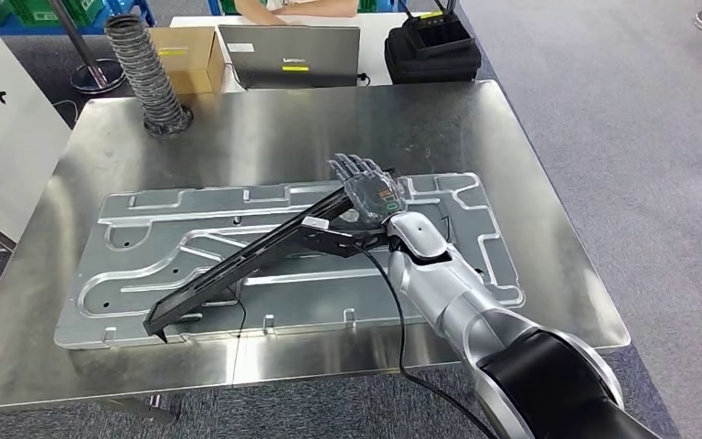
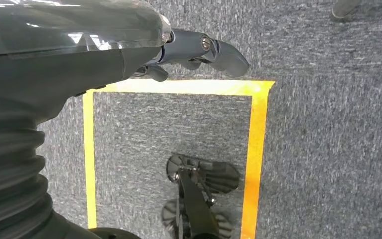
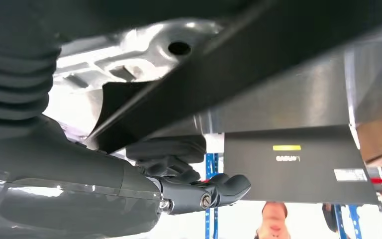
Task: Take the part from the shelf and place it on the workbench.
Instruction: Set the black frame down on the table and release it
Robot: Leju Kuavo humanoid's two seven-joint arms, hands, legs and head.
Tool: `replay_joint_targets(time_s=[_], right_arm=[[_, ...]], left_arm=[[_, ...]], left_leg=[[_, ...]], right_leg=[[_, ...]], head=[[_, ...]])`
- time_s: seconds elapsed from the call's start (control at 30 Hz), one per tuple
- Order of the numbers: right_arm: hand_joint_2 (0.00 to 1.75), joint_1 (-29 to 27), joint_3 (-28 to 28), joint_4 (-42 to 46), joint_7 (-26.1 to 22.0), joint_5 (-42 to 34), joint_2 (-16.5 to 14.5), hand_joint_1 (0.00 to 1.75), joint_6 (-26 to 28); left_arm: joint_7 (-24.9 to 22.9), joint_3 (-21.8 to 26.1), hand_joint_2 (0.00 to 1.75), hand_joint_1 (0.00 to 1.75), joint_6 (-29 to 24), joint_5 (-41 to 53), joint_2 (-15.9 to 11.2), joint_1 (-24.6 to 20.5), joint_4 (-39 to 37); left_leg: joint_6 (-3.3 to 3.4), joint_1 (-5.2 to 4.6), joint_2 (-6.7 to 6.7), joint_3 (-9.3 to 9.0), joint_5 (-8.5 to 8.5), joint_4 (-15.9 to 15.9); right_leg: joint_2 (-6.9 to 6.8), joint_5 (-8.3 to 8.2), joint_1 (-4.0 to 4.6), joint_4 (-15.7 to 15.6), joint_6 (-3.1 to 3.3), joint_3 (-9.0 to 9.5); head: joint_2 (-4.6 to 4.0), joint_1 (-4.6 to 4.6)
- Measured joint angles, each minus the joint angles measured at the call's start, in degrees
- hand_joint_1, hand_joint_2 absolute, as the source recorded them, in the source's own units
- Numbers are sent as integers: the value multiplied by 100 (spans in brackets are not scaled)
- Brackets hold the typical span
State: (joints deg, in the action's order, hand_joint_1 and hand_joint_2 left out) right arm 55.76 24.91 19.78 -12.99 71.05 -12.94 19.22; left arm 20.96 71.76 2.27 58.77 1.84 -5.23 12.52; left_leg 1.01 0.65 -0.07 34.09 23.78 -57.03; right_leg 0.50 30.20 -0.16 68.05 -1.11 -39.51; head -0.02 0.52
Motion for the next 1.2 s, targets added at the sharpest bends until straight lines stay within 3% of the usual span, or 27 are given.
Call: replay_joint_targets(time_s=[0.07,0.1,0.13,0.2,0.27,0.4,0.47,0.53,0.57,0.6,0.63,0.7,0.77,0.9,0.97,1.03,1.07,1.1,1.13,1.2], right_arm=[[0,-9,1,-22,30,1,-3,0,-75],[0,-11,1,-36,37,-9,-3,0,-103],[0,-7,1,-46,34,-31,-2,0,-131],[0,24,0,-54,18,-96,-3,0,-171],[0,67,-1,-53,7,-140,-11,0,-186],[0,95,-3,-52,2,-161,-22,0,-187],[0,107,-4,-51,-5,-164,-35,0,-187],[0,104,-3,-54,-11,-167,-42,0,-189],[0,95,-3,-55,-13,-169,-44,0,-191],[0,87,-3,-56,-18,-180,-44,0,-196],[0,84,-5,-56,-26,-201,-44,0,-206],[0,97,-22,-54,-39,-264,-45,0,-255],[0,148,-49,-53,19,-300,-44,0,-362],[0,311,-61,-54,374,-218,14,0,-694],[0,428,-61,-55,558,-123,111,0,-749],[0,521,-61,-55,698,-21,223,0,-678],[0,543,-61,-56,747,32,281,0,-593],[0,557,-61,-56,772,73,338,0,-486],[0,577,-61,-56,767,88,401,0,-357],[0,641,-90,-32,646,-36,508,0,-66]], left_arm=[[4,1,0,0,-2,-2,0,9,0],[8,2,0,0,-3,-6,2,12,0],[11,2,0,0,-4,-13,5,12,0],[16,2,0,0,-8,-23,19,7,0],[18,3,0,0,-11,-24,31,5,0],[19,3,0,0,-11,-23,37,7,0],[21,3,0,0,-13,-23,42,6,0],[22,4,0,0,-13,-24,44,11,0],[22,4,0,0,-13,-24,44,17,0],[22,4,0,0,-13,-24,44,22,0],[22,4,0,0,-13,-24,44,26,0],[22,4,0,0,-12,-25,43,24,0],[26,4,0,0,-4,-26,42,16,0],[48,4,0,0,22,-16,42,22,0],[61,4,0,0,30,-13,41,17,0],[66,4,0,0,36,-10,39,17,0],[66,5,0,0,40,-8,38,19,0],[66,5,0,0,44,-7,37,21,0],[67,6,0,0,49,-5,36,22,0],[75,6,0,0,55,-4,36,22,0]], left_leg=[[6,-3,0,4,-1,-4],[6,-4,0,4,0,-9],[3,-4,-1,2,2,-15],[-17,-12,-2,5,13,-39],[-63,-27,-4,19,23,-60],[-184,-12,-3,54,76,-125],[-236,2,-2,243,350,-570],[-278,12,-2,594,717,-1349],[-294,16,-2,730,806,-1637],[-303,19,-1,773,785,-1726],[-305,25,-1,698,655,-1573],[-295,39,1,301,273,-776],[-243,26,-6,6,85,-175],[-102,10,-14,-29,51,-52],[-33,22,-13,-20,21,-24],[-3,13,-12,-2,14,-25],[1,8,-14,1,13,-27],[2,5,-18,3,12,-30],[2,1,-23,2,13,-37],[-5,-8,-30,-1,21,-52]], right_leg=[[-3,210,-10,637,-25,-300],[-6,153,-13,664,-28,-315],[-10,-4,-15,449,-20,-211],[-17,-378,-5,-381,25,205],[-18,-539,22,-929,84,468],[-24,-575,21,-1044,207,505],[-35,-603,-8,-1088,263,524],[-38,-603,-5,-1087,277,522],[-39,-603,-3,-1086,277,521],[-39,-602,-4,-1083,276,522],[-38,-599,-5,-1080,272,527],[-35,-583,-3,-1064,247,539],[-25,-572,17,-1038,194,527],[-19,-541,20,-996,68,485],[-20,-279,4,-590,10,301],[-22,108,-7,219,-26,-73],[-23,219,-10,561,-35,-237],[-23,224,-10,718,-36,-314],[-23,110,-8,619,-25,-271],[-24,-298,1,-146,30,90]], head=[[0,0],[0,0],[0,0],[0,0],[0,1],[0,0],[0,0],[0,0],[0,0],[0,0],[0,0],[0,0],[0,0],[0,0],[0,0],[0,0],[0,0],[0,0],[0,0],[0,0]])
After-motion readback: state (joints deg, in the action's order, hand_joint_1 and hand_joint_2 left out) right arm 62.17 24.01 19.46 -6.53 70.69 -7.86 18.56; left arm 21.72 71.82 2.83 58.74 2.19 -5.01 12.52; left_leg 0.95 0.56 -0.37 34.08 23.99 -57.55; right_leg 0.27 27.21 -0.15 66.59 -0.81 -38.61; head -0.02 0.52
